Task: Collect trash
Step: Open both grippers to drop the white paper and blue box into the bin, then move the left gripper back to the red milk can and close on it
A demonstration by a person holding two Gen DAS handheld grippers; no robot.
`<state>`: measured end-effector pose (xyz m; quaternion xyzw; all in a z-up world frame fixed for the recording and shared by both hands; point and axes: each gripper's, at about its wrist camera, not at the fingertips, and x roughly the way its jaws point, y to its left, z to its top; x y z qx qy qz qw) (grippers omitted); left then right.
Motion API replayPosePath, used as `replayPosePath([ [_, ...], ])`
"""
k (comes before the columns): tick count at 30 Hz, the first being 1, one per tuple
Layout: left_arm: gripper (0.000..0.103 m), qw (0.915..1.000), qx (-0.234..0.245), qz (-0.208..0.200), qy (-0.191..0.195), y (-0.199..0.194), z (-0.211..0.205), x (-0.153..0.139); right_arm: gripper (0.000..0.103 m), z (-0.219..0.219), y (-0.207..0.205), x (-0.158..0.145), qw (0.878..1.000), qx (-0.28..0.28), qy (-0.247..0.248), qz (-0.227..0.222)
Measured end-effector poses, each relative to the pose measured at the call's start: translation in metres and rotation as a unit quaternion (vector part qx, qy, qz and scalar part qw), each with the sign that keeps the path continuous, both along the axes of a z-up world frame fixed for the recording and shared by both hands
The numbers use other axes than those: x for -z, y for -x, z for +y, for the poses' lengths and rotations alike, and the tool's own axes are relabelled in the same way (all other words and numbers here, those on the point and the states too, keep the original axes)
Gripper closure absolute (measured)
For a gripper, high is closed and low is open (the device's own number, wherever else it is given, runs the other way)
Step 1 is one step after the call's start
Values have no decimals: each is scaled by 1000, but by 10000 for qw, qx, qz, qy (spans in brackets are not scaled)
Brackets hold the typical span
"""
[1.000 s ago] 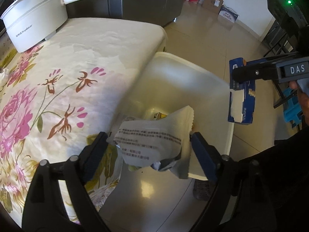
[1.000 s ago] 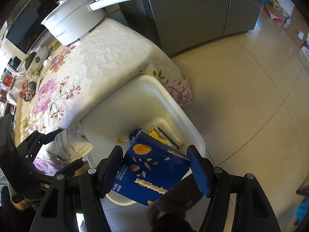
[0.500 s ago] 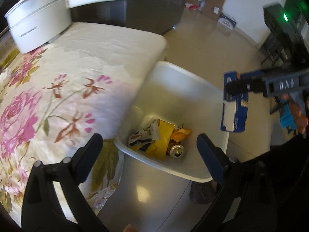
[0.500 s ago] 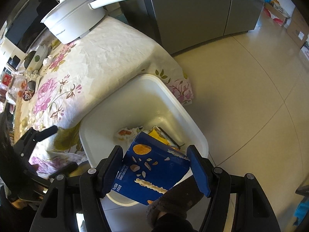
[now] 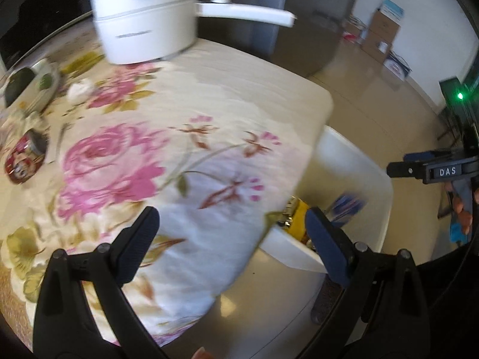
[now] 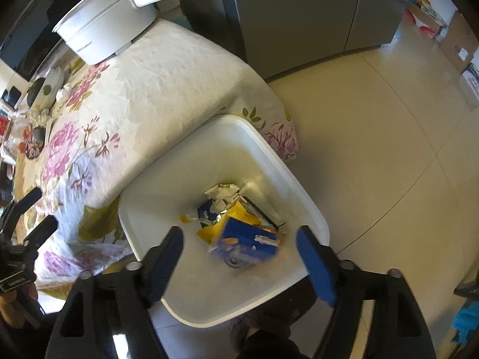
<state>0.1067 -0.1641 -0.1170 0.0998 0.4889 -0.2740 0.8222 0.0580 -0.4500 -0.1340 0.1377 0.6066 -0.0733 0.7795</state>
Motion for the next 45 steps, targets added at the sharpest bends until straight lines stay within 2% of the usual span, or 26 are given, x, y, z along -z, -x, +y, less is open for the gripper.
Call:
replayPosePath([
  [12,5,9973,-732,-21,77,-19,60,-13,18,31,-19,-8,9998,-178,-86,-92],
  [22,5,9900,-1404,-16,132,-29,122,-20,18,67,-43,-20,9989,-406,-25,-234],
  [30,5,9794,-2000,99,246,-37,177,-21,18,111,-67,-23,9969,-704,-116,-325],
  [34,5,9775,-2102,91,116,-42,197,-18,18,134,-79,-24,9951,-917,-129,-359],
  [37,5,9727,-2308,257,4,-56,214,-14,18,150,-89,-26,9933,-1072,-105,-429],
  [40,5,9652,-2586,381,118,-72,229,-11,18,164,-98,-26,9917,-1192,-66,-477],
  [45,5,9592,-2814,207,188,-105,230,-8,18,177,-111,-21,9898,-1347,51,-461],
])
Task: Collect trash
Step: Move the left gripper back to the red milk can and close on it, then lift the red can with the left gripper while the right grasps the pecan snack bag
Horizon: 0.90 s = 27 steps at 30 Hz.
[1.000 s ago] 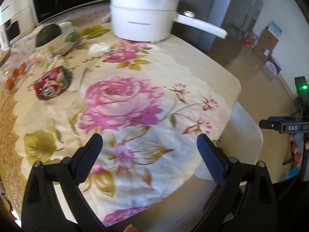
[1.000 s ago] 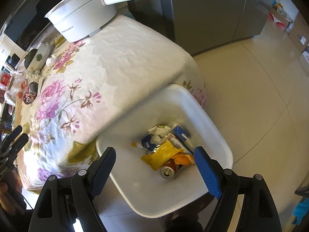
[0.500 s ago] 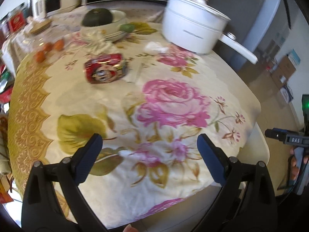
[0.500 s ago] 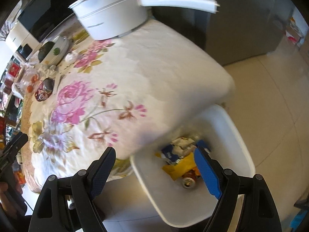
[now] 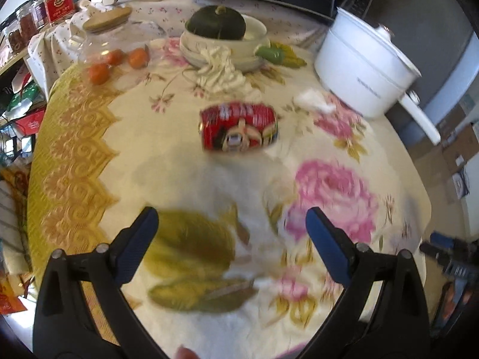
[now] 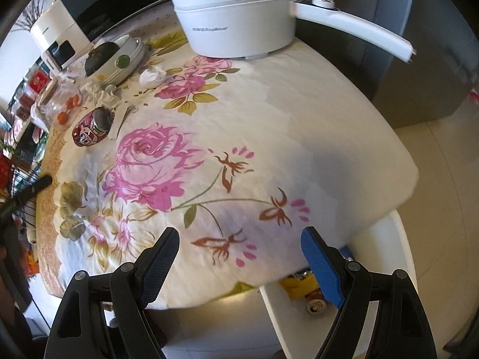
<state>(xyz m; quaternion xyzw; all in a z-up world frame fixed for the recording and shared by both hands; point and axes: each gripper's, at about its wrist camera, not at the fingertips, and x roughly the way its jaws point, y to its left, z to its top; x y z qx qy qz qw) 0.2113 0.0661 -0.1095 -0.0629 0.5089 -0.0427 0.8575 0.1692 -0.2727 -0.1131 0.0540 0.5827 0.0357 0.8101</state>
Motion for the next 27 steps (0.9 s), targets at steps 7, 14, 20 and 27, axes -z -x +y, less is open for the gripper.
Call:
replayPosePath([
  [7,5,9997,-219,-86,-41,-52,-24,20,18,2,-12,12,9998,-64,168,125],
  [14,5,9956,-791,-176,-470,-84,-28,38,18,-6,-15,18,9995,-9,249,181],
  [20,9,9953,-927,-247,-109,-92,-15,46,18,-8,-16,21,9991,-56,376,198],
  [27,14,9973,-615,-354,168,-81,-11,45,18,-5,-17,25,9987,-47,457,224],
])
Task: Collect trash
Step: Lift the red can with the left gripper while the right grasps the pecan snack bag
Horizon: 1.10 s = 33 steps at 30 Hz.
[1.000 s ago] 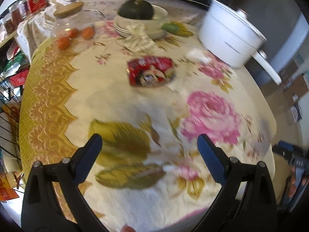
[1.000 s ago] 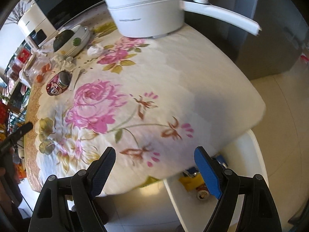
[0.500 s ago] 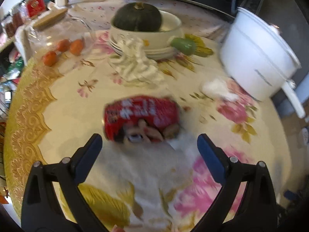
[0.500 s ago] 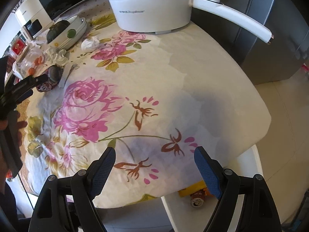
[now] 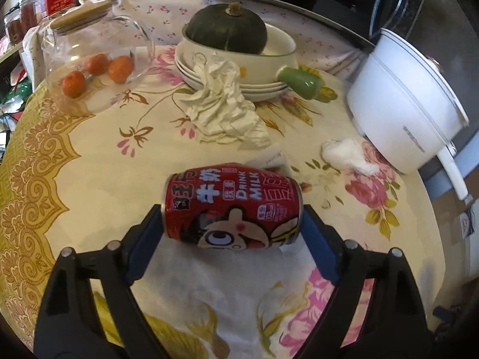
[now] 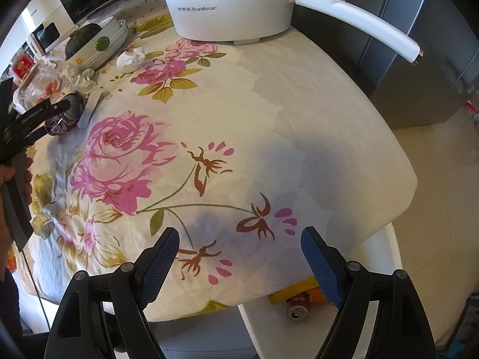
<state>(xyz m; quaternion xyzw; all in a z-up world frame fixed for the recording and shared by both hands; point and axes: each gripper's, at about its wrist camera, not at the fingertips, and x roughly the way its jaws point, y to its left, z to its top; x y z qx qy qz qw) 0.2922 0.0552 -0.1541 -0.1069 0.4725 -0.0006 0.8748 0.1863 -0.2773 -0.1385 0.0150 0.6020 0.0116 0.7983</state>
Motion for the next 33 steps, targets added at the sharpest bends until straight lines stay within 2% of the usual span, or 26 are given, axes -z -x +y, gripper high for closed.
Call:
replayPosePath([
  [5,14,9991,-48,95,418,31,16,-7,18,12,2,-3,9999,-47,132,-78],
  [8,14,9983,-230,228,481,48,31,-13,18,32,-2,-7,9992,-141,326,-203],
  [10,14,9981,-262,250,497,57,41,-20,18,47,-8,-9,9995,-198,120,-208],
  [14,14,9997,-210,54,123,78,65,-39,18,82,-26,-13,9989,-216,-297,-297],
  [17,14,9992,-340,-6,205,85,89,-46,18,112,-46,-11,9974,-90,-640,-333],
  [19,14,9994,-344,-64,83,90,100,-49,18,130,-58,-9,9959,-2,-826,-362],
  [26,14,9992,-165,-211,-293,102,123,-55,18,187,-106,-4,9838,396,-1581,-740],
  [30,14,9985,-218,-249,-429,104,137,-54,18,211,-130,1,9788,624,-1729,-906],
  [33,14,9991,-299,-110,-268,102,147,-46,18,221,-145,10,9757,885,-1793,-899],
])
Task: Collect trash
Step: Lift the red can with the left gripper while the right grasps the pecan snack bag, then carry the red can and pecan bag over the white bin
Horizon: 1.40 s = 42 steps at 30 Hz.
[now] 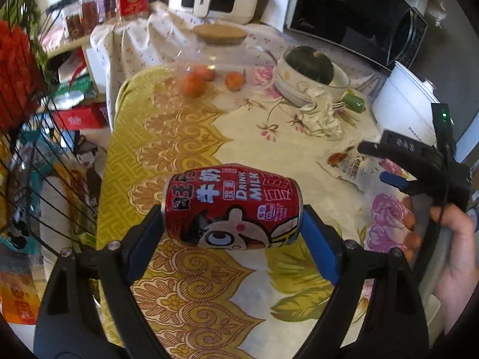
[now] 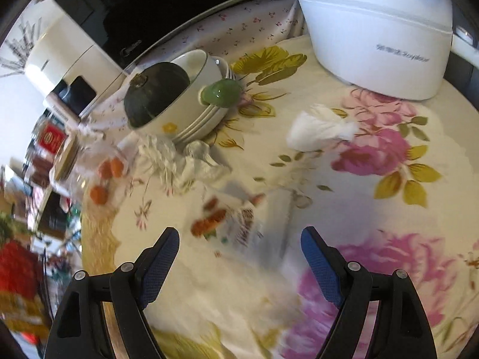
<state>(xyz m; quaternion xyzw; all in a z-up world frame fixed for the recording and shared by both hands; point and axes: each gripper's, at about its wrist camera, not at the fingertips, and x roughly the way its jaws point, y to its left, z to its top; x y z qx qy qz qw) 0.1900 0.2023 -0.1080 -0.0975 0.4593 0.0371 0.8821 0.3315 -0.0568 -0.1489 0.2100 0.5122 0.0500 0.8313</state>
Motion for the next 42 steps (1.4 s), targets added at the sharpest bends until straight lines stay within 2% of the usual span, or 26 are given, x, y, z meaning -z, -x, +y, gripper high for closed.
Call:
replayPosePath([
  [3,14,9997,-96,60,214,-2,8,3,18,4,-10,8,9997,235,-37,46],
  [6,14,9996,-160,39,249,-3,12,4,18,9,-18,16,9992,398,-50,72],
  [13,14,9992,-241,106,314,-5,15,8,17,36,-24,20,9944,294,1011,-20],
  [15,14,9991,-238,126,319,-5,14,8,18,34,-19,20,9939,266,1073,-16],
  [19,14,9987,-238,126,431,-4,13,6,29,29,-6,18,9939,92,1100,-2],
  [27,14,9986,-65,118,519,4,-9,1,33,-10,33,3,9950,-218,968,76],
  [30,14,9987,91,150,469,5,-23,2,33,-30,50,-5,9941,-323,1032,59],
  [34,14,9973,195,139,694,9,-41,0,33,-62,83,-14,9922,-447,1161,46],
  [42,14,9965,491,97,670,21,-88,-7,33,-119,139,-23,9895,-635,1295,40],
])
